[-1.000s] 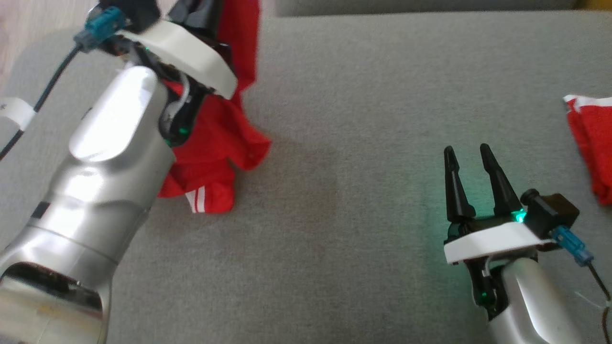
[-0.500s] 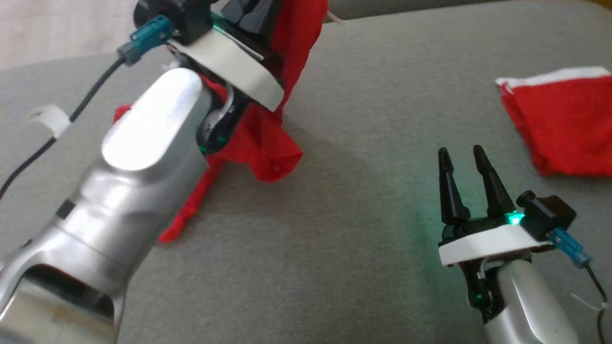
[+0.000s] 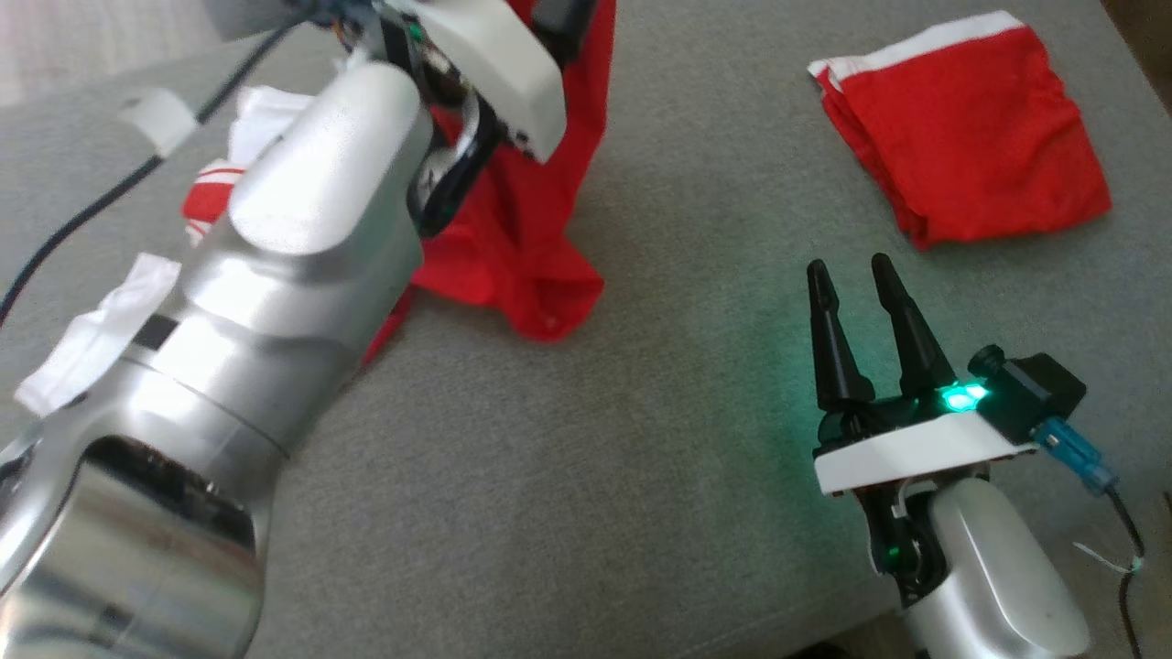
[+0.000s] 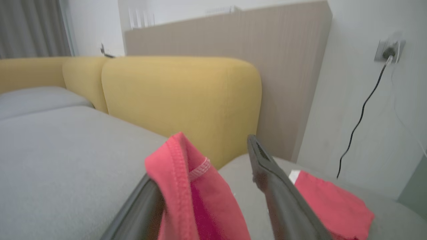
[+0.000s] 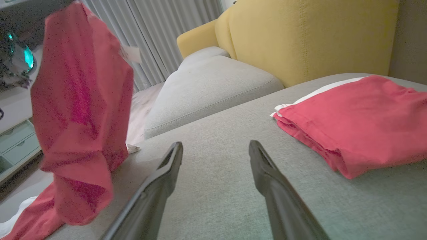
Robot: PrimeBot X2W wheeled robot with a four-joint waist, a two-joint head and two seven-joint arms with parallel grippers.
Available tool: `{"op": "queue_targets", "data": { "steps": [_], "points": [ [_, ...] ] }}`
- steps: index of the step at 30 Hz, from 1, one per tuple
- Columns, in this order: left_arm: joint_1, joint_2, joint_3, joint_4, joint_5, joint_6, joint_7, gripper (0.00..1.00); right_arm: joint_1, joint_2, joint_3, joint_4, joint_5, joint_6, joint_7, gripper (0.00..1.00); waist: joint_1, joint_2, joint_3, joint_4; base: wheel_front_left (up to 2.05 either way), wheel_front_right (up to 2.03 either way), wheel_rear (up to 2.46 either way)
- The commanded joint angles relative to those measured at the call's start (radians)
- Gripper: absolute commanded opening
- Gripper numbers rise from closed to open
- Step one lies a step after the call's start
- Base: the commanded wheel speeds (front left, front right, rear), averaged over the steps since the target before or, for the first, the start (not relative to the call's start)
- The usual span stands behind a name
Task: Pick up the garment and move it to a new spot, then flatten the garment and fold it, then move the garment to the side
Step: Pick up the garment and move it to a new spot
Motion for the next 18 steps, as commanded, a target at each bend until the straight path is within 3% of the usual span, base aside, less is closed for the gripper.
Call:
{"op": "queue_targets", "data": {
  "steps": [1,11,18],
  "points": [
    [-0.056,0.015,0.000,0.000,0.001,-0.010,0.020,1.00,-0.029,-0.003,0.025,-0.034,0.006,-0.001,-0.011,1.00,-0.0003,0.0000,0.017,-0.020,0.00,0.00,0.00],
    [-0.018,0.034,-0.172,0.010,-0.083,-0.024,0.148,1.00,-0.023,-0.003,0.027,-0.021,-0.013,-0.001,-0.011,1.00,-0.0003,0.0000,-0.034,0.036,0.00,0.00,0.00],
    [-0.018,0.053,-0.194,0.002,-0.146,-0.024,0.094,1.00,-0.012,-0.003,0.014,-0.012,-0.028,-0.001,-0.011,1.00,-0.0003,0.0000,-0.081,0.087,0.00,0.00,0.00]
  ]
}}
